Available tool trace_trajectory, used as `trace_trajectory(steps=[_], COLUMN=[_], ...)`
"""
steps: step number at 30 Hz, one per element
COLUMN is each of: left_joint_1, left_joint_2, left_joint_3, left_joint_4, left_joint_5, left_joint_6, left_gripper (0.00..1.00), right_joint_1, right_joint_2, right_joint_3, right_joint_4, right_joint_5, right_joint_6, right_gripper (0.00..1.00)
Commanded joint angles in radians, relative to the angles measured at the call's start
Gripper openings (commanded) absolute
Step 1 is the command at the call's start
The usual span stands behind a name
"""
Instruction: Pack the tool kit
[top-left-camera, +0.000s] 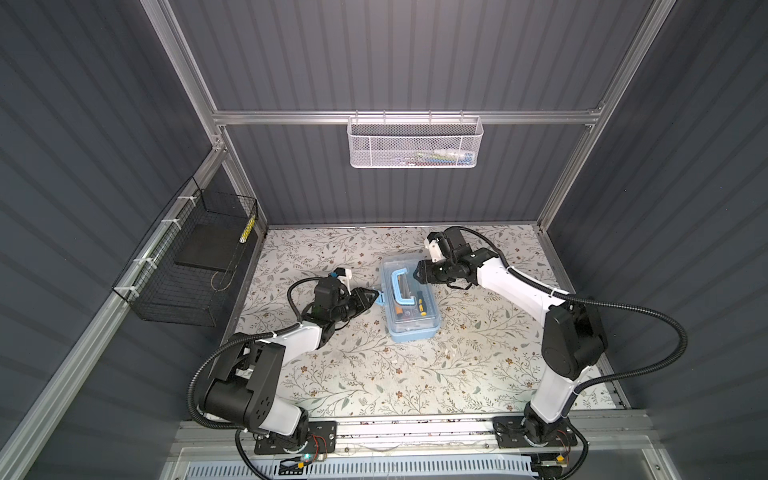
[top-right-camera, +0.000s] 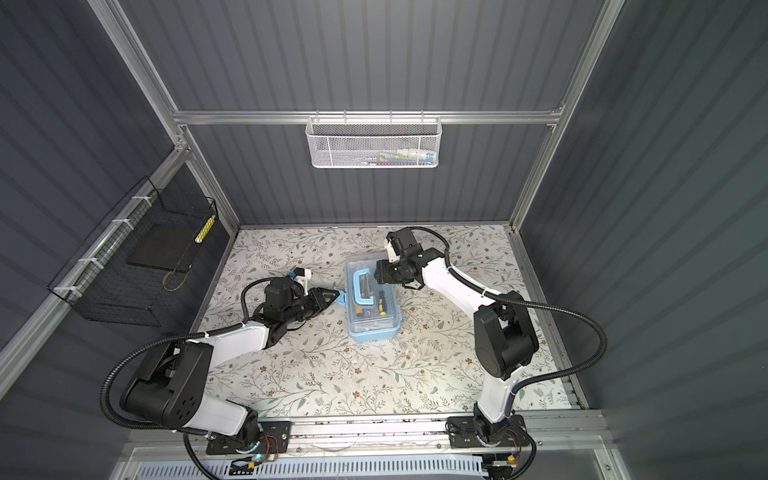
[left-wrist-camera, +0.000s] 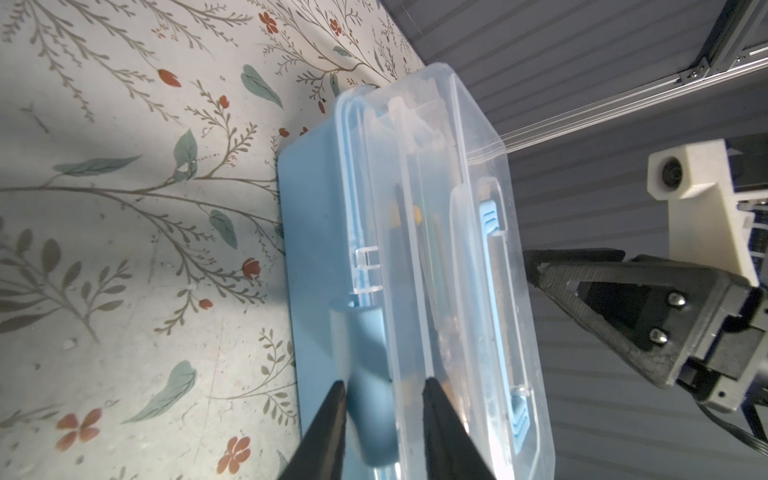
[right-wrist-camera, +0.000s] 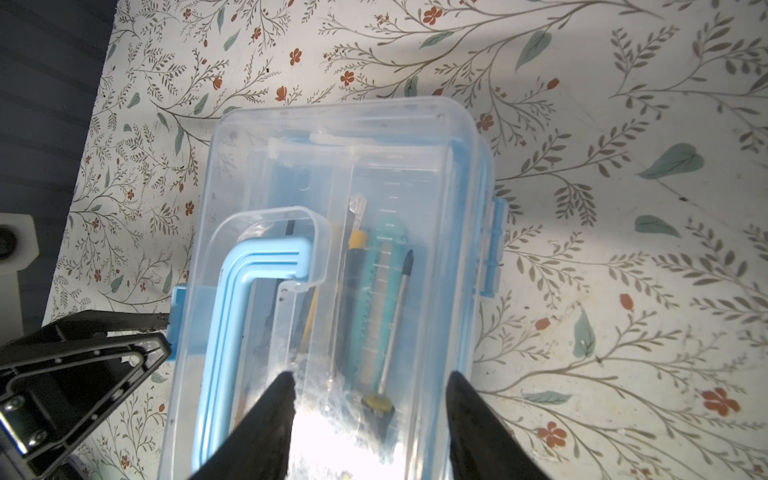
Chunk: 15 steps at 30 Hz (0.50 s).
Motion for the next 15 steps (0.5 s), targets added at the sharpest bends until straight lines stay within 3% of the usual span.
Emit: trace_trajectory(steps=[1,15], left_joint_1=[-0.009,-0.015], left_joint_2=[0.013,0.045], left_joint_3=[0.029,0.024], left_joint_4=[0.023,0.068], left_joint_5=[0.008,0.012], left_joint_6=[-0.007,-0.021], left_gripper=[0.32,0.28], right_joint_1=[0.006,0.007], right_joint_2=[0.005,0.019], right_joint_3=[0.001,0.006], right_joint_4=[0.014,0.011], right_joint_5=[-0.036,-0.038], right_joint_6=[-0.001,-0.004], right_gripper=[0.59,0.59])
